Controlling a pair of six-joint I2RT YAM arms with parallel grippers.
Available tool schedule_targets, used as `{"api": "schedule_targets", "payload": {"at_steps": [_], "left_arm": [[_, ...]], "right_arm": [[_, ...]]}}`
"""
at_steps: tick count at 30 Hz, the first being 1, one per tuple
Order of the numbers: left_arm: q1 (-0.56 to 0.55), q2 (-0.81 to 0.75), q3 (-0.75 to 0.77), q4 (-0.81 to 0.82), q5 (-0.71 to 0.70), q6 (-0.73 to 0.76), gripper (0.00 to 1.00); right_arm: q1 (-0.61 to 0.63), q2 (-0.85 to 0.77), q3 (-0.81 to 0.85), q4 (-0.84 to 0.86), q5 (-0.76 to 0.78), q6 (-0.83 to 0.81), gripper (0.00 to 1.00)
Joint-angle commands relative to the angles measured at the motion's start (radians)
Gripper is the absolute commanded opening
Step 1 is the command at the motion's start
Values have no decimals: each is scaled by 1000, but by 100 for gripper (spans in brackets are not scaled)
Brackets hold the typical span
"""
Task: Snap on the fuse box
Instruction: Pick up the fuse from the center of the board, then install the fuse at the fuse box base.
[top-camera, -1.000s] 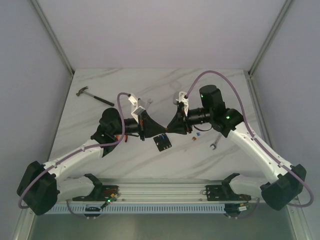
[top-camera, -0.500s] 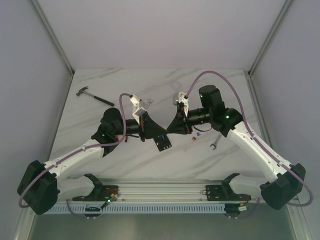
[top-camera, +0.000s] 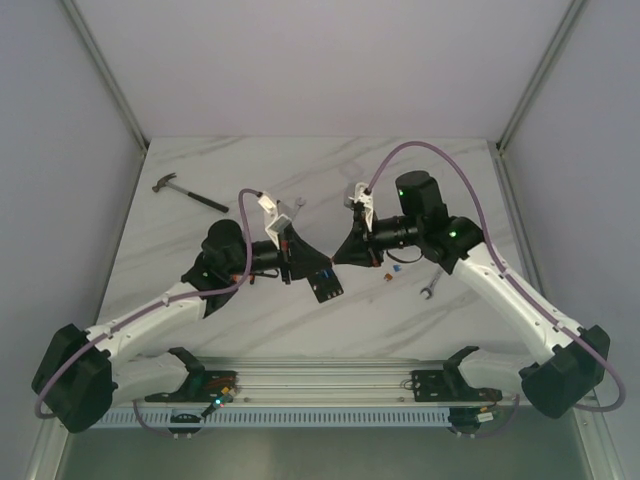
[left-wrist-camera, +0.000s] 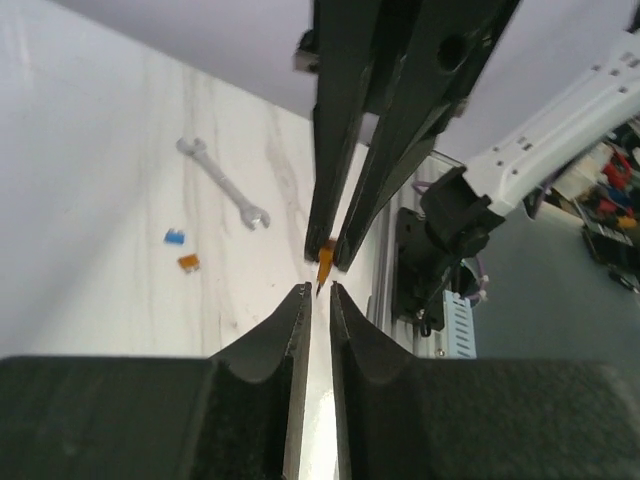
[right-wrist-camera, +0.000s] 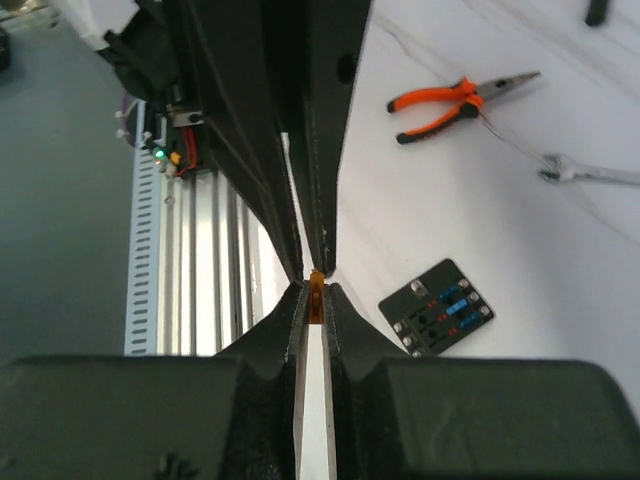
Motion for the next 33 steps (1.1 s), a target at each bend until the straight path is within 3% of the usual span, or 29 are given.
{"api": "schedule_targets", "payload": {"at_steps": [1, 5, 9, 19, 33], "left_arm": [[1, -50, -82, -40, -190, -65, 25], [2, -69, -195, -37, -345, -204, 37], [2, -71, -283, -66, -505, -335, 43], [2, 83, -340, -17, -601, -506, 50], [2, 312, -290, 58, -597, -594, 51]], "right_arm": [[24, -7, -42, 51, 181, 120, 0], [83, 0, -103, 112, 392, 225, 0], [156, 27, -161, 163, 592, 325, 0], [338, 135, -261, 283, 1023, 509, 0], [396, 281, -287, 373, 1191, 617, 0]]}}
